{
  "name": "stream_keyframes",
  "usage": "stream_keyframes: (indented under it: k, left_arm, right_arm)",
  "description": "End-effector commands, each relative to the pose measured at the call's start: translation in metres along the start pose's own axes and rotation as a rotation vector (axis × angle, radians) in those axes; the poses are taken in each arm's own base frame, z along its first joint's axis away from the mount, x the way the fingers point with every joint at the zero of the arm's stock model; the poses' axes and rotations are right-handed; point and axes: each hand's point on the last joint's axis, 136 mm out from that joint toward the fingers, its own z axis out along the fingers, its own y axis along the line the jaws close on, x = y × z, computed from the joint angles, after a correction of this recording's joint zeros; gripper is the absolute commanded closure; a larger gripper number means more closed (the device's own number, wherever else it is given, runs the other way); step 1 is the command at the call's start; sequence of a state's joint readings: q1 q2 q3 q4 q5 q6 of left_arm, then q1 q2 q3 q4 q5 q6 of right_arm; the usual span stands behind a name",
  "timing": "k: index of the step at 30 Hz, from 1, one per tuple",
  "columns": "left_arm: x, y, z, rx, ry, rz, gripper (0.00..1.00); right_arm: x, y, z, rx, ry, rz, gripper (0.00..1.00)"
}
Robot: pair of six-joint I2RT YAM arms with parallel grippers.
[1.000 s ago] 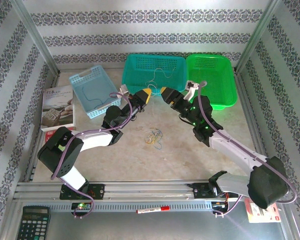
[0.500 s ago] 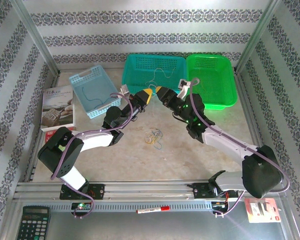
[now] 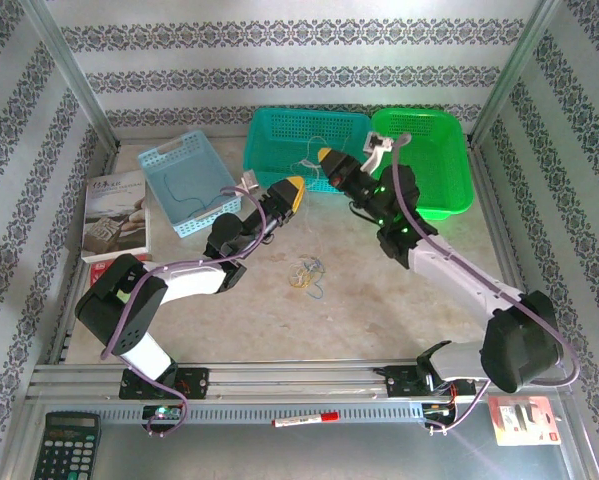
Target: Untangle the cables
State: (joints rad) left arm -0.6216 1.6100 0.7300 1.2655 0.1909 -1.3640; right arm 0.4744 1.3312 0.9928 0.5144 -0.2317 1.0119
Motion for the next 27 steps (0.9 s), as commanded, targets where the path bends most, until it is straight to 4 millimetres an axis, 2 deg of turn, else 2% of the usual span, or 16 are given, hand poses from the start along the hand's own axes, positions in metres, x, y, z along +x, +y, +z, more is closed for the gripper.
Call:
stream_keyframes:
  k: [1,7,11,18,27]
  left_arm:
    - [0.003,-0.010,-0.012,0.028,0.020,0.086,0.43]
    - [0.009,0.010,-0.035,-0.091,0.078,0.207,0.28]
    - [0.021,0.030,-0.049,-0.218,0.180,0.340,0.19]
    - [0.032,0.065,-0.076,-0.389,0.319,0.543,0.14]
    - [0.049,0.112,-0.095,-0.525,0.476,0.644,0.13]
  right_arm:
    - [-0.019,0.042,-0.009,-0.066,0.018,-0.089,1.00]
    - [-0.036,0.071,-0.011,-0.088,0.046,-0.160,1.00]
    - [-0.044,0.087,-0.012,-0.105,0.060,-0.197,1.00]
    - [-0.052,0.111,-0.016,-0.145,0.067,-0.238,1.00]
    - [-0.062,0.135,-0.022,-0.190,0.052,-0.276,1.00]
